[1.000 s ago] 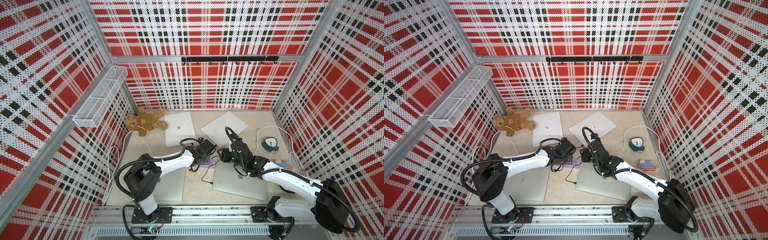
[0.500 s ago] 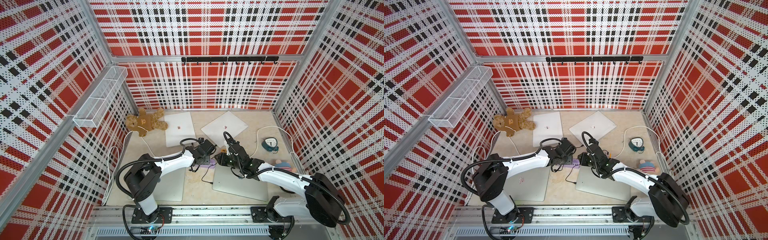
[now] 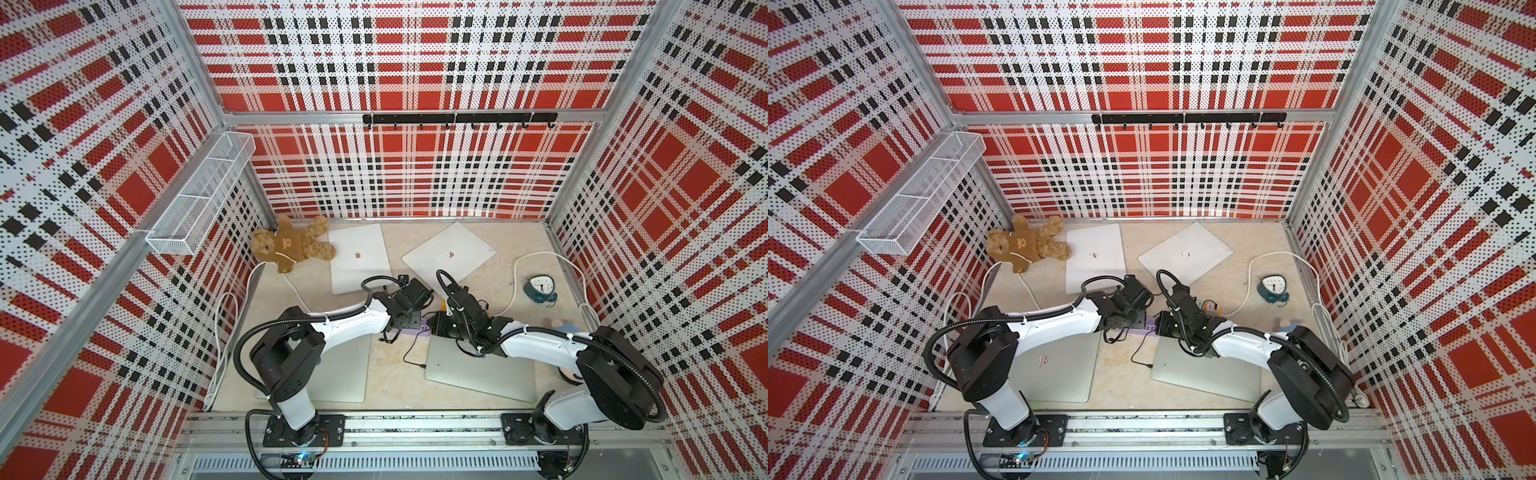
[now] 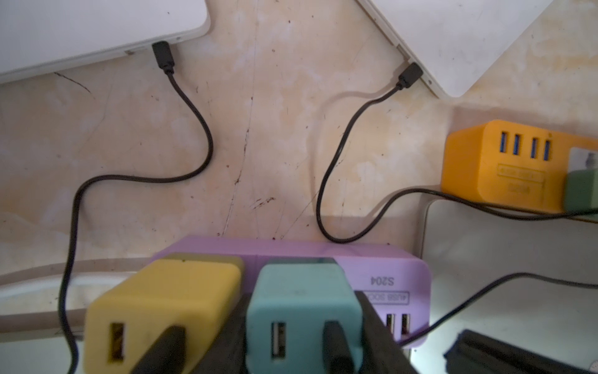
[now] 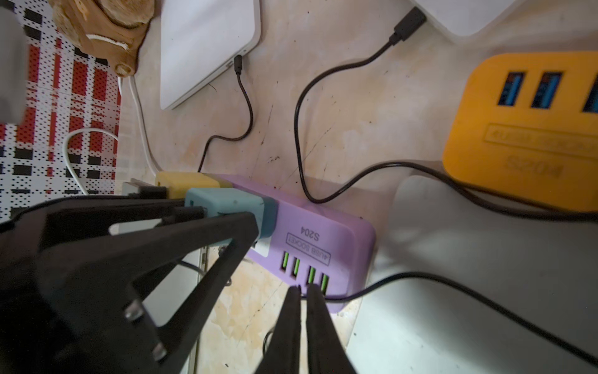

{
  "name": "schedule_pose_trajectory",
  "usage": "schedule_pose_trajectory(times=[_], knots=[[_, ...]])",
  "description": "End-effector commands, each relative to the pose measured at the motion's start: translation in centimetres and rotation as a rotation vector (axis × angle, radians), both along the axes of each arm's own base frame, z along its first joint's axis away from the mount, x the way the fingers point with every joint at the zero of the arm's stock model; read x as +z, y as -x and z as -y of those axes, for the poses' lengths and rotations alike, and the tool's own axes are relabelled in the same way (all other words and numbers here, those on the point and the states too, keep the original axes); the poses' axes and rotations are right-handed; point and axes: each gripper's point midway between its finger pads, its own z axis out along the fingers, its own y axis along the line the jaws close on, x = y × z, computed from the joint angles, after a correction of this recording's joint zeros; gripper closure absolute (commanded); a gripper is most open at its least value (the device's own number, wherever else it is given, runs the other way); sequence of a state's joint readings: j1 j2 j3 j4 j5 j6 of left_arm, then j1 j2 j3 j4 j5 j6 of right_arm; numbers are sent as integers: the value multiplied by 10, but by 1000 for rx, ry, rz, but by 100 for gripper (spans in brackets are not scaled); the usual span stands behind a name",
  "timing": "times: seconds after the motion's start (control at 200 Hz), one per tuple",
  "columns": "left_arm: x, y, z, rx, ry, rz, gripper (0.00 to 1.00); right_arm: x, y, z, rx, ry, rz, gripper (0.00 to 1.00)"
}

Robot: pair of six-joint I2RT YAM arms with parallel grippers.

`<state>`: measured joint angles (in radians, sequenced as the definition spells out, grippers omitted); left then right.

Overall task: Unplug the laptop charger
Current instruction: Remove the plug from the socket.

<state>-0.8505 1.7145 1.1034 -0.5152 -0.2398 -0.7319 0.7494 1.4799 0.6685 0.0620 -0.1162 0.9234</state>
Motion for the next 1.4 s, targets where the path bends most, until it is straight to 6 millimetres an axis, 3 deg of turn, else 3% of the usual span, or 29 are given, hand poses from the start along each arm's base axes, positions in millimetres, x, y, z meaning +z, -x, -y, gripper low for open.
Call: schedule_pose_trajectory(times=[0.0,0.586,0.822,1.002,1.187,1.393], knots=[[-5,2,16,-24,42,-24,73,4,-6,-10,16,-40,8,93],[-4,4,17,-26,37,-28,76,-36,-1,0,-27,33,-91,97],[-2,3,12,-20,-87,-3,79,-51,7,4,-46,49,-150,98],[-3,6,20,-32,-25,-26,80,-54,8,6,-51,57,-159,98],[9,4,30,-36,70,-16,81,-56,9,7,-54,61,-169,99],[8,3,17,-25,-96,15,82,-63,12,10,-56,83,-193,100]])
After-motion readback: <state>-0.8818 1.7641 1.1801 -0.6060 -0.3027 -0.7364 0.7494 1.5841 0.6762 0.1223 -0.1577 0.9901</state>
